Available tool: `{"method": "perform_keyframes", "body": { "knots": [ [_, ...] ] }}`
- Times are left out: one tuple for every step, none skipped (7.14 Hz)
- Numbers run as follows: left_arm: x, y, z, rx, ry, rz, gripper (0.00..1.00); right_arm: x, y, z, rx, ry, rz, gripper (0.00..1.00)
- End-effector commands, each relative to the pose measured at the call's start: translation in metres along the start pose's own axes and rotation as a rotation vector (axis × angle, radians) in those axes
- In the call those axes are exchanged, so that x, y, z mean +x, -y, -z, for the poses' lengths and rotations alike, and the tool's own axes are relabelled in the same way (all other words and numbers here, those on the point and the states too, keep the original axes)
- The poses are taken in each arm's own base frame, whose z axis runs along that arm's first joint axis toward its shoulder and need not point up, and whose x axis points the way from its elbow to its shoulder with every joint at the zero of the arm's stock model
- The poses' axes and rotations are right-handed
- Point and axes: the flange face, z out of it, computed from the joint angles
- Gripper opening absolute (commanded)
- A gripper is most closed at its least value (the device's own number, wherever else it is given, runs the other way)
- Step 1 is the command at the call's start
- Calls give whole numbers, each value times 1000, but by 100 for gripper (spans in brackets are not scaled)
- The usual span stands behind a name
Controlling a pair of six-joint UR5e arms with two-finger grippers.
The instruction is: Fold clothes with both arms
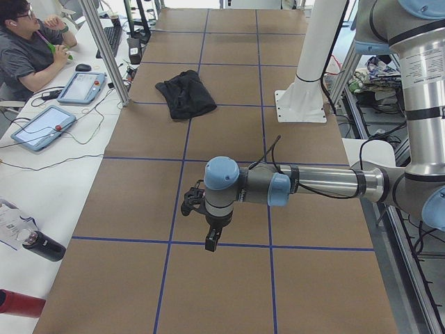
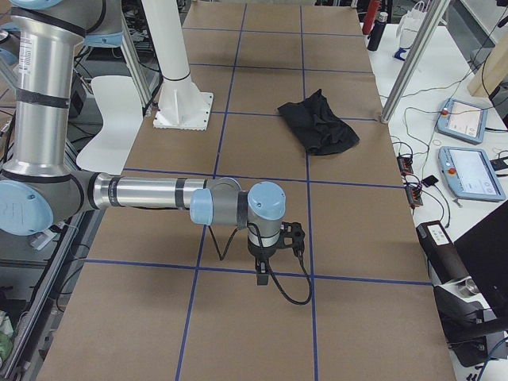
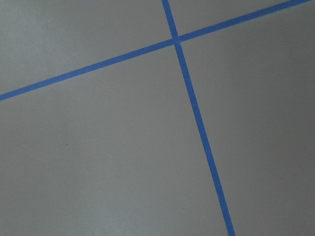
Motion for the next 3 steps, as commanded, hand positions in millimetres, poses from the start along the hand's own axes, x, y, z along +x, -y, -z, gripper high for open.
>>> {"method": "perform_keyframes", "body": {
  "knots": [
    [1,2,1,2,1,-2,100,1,-1,-1,-3,1,-2,100],
    [1,2,3,6,1,-3,100,0,-1,-1,-2,2,-1,100],
    [2,3,3,7,2,-6,100,1,-2,-2,-4,5,-3,100]
  ]
}}
